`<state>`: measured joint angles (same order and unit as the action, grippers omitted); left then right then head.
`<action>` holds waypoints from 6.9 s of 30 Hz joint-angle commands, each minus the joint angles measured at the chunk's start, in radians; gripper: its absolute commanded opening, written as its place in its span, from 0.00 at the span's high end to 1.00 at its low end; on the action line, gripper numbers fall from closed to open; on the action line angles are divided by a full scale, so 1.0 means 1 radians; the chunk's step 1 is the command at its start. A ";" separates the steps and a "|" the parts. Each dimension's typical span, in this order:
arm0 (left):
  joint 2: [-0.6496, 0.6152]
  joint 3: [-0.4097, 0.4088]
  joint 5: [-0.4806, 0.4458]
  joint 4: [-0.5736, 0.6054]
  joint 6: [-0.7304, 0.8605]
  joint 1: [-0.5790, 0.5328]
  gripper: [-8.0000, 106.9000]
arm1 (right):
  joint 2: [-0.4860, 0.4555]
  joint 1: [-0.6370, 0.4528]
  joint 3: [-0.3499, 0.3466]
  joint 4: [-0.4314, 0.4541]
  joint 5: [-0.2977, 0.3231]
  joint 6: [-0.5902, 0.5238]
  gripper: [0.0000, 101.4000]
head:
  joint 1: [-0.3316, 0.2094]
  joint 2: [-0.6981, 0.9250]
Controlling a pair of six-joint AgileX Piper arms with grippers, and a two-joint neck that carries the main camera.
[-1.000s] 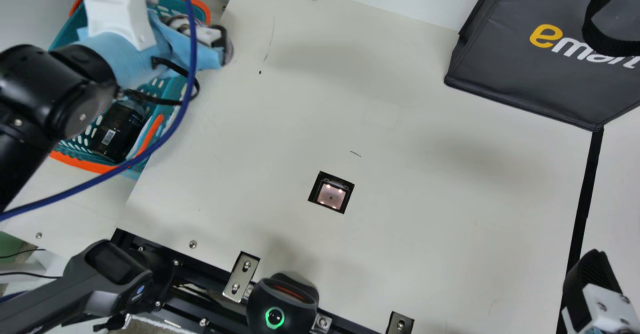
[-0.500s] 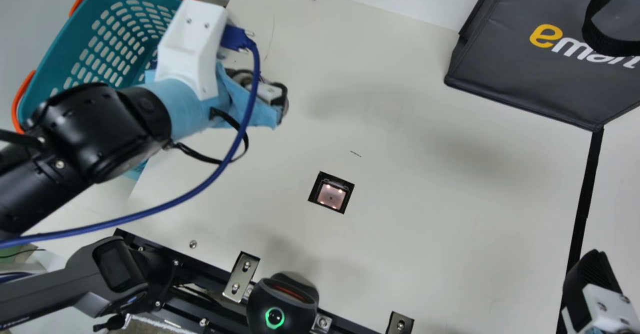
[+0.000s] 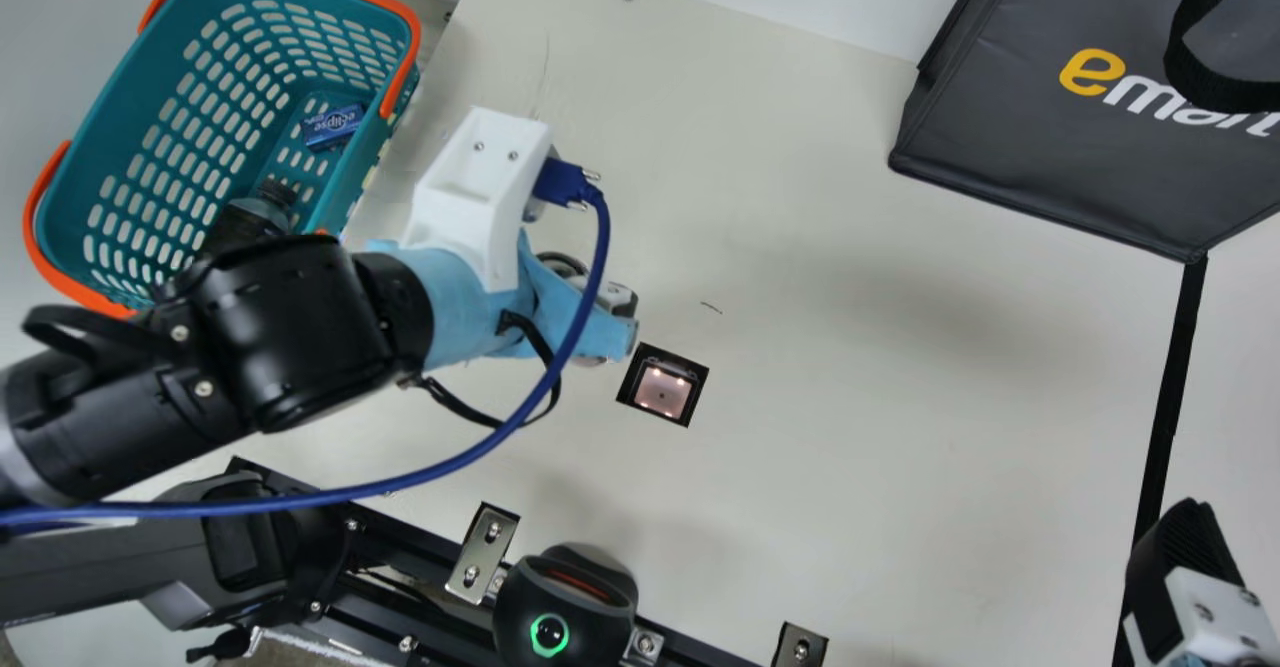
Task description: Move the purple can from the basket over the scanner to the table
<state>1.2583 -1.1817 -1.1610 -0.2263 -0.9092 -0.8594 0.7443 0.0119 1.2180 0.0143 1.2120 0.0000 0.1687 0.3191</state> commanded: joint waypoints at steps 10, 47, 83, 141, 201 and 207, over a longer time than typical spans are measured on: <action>0.064 -0.044 -0.059 0.089 -0.102 -0.094 1.00 | 0.000 0.000 0.000 0.000 -0.002 0.000 0.06 | -0.030 0.002; 0.216 0.026 0.108 -0.092 -0.200 -0.170 0.97 | 0.000 0.000 0.000 0.000 -0.002 0.000 0.06 | -0.030 0.002; 0.071 0.049 0.189 0.023 -0.046 -0.106 0.15 | 0.000 0.000 0.000 0.000 -0.002 0.000 0.06 | -0.030 0.002; -0.355 0.114 0.121 0.066 0.497 0.333 0.15 | 0.000 0.000 0.000 0.000 -0.003 0.000 0.06 | -0.030 -0.347; 0.247 0.105 0.080 -0.403 -0.590 -0.355 0.15 | 0.000 0.000 0.000 0.000 -0.004 0.000 0.06 | -0.030 -0.347; 0.262 0.116 0.097 -0.396 -0.602 -0.346 0.15 | 0.000 0.000 0.000 0.000 -0.004 0.000 0.06 | -0.030 -0.347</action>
<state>1.5189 -1.0670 -1.0668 -0.6243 -1.5111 -1.2069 0.7443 0.0119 1.2180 0.0143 1.2085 0.0000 0.1687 -0.0291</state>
